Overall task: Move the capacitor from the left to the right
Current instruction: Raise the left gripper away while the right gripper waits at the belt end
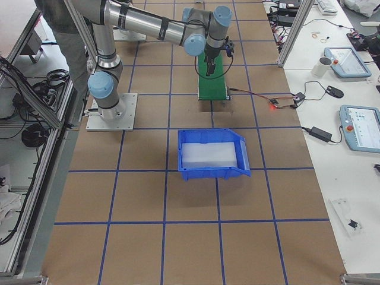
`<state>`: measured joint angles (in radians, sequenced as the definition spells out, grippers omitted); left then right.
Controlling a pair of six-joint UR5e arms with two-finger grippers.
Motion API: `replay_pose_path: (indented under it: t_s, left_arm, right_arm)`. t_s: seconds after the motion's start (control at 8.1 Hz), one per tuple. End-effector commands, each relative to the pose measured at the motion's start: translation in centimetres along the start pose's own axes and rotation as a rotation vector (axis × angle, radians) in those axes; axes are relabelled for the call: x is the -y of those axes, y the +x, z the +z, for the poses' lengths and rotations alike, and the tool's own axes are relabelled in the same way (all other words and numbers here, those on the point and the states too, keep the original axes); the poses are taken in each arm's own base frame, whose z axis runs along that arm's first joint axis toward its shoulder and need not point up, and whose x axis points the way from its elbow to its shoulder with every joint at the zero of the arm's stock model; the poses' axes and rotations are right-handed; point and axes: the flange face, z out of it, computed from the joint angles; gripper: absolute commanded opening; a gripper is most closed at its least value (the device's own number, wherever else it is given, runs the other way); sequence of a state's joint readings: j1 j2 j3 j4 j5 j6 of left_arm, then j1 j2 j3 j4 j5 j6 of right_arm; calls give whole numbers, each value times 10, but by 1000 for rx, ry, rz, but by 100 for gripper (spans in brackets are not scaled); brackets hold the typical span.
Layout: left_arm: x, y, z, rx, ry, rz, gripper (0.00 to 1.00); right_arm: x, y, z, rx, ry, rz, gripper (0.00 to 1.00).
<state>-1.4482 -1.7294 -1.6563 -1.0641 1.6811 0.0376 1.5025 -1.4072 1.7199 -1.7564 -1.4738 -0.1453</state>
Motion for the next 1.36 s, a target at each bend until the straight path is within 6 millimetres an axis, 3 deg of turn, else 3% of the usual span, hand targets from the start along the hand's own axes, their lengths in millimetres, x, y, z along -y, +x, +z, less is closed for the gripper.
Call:
replay_pose_path:
  t_s: [0.0, 0.37, 0.74, 0.99, 1.23]
  left_arm:
    - [-1, -12, -2, 122, -4, 3, 100]
    - [-6, -11, 6, 119, -52, 12, 100]
    - [-6, -9, 17, 111, -71, 6, 100]
    - [-5, -9, 18, 109, -68, -14, 100]
    - [-6, -8, 18, 106, -69, -25, 100]
  right_arm:
    - [-3, 17, 19, 38, -7, 8, 98]
    - [0, 19, 42, 76, -40, 28, 97]
    - [9, 21, 37, 71, 33, 25, 97]
    - [17, 13, 61, 198, 5, 30, 97]
    - [17, 12, 63, 204, 3, 29, 97]
